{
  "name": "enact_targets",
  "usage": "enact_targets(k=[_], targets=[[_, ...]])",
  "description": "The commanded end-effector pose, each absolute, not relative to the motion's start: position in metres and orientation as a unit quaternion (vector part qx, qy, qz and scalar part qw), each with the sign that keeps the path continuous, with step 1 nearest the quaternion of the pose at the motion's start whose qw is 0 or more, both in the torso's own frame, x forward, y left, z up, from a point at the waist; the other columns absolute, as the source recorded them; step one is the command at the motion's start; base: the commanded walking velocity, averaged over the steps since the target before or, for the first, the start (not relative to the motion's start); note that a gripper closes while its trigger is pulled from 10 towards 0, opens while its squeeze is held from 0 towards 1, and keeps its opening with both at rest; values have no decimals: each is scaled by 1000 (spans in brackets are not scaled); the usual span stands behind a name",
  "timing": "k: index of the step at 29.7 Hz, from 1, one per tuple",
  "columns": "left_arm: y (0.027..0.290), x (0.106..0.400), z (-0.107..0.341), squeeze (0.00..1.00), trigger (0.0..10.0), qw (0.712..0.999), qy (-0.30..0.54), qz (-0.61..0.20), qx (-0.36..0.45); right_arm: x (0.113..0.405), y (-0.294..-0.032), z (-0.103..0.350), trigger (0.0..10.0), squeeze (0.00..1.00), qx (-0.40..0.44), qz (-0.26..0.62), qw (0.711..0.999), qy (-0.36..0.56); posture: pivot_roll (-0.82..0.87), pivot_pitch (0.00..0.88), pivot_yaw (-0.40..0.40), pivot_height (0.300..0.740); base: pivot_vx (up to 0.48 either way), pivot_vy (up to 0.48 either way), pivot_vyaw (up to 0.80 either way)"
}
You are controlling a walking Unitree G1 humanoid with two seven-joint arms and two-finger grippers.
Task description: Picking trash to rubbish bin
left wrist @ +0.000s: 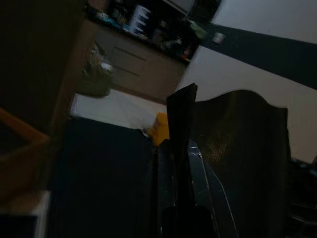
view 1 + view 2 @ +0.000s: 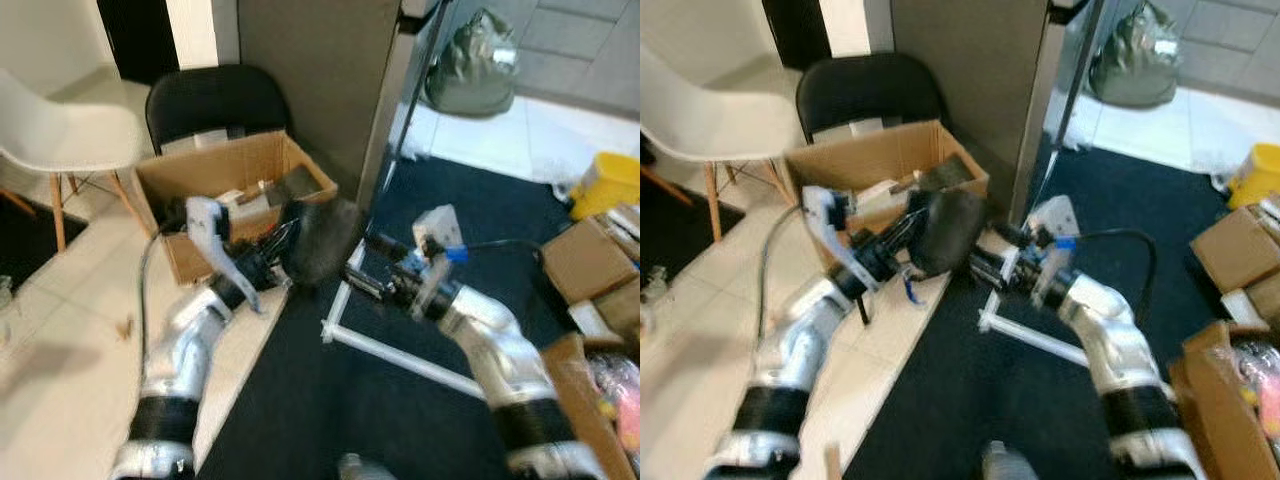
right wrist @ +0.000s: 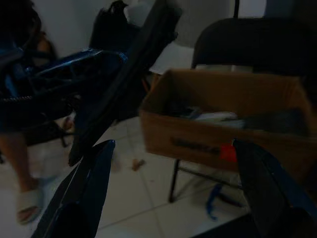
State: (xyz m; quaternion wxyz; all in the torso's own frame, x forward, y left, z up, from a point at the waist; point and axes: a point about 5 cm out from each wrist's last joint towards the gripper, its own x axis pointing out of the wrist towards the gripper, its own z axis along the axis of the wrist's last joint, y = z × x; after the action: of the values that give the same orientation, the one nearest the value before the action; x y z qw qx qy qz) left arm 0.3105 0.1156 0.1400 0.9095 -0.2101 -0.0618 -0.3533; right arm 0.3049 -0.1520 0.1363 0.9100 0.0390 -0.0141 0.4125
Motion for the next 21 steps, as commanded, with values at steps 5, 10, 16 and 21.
enact_targets(k=[5, 10, 16, 21], targets=[[129, 312, 132, 0, 10000, 922, -50, -326, -201, 311, -161, 142, 10000, 0, 38, 389, 920, -23, -57, 0, -47, 740, 480, 0, 0], [138, 312, 131, 0, 10000, 930, -47, -317, -181, 315, -172, 146, 10000, 0, 32, 370, 928, -28, -59, 0, -48, 740, 480, 0, 0], [168, 314, 129, 0, 10000, 952, -36, -283, -116, 316, -179, 144, 10000, 0, 14, 358, 933, -23, -50, 0, -51, 740, 480, 0, 0], [194, 315, 130, 0, 10000, 965, -31, -248, -73, 321, -193, 146, 10000, 0, 1, 336, 942, -21, -50, 0, -53, 740, 480, 0, 0]])
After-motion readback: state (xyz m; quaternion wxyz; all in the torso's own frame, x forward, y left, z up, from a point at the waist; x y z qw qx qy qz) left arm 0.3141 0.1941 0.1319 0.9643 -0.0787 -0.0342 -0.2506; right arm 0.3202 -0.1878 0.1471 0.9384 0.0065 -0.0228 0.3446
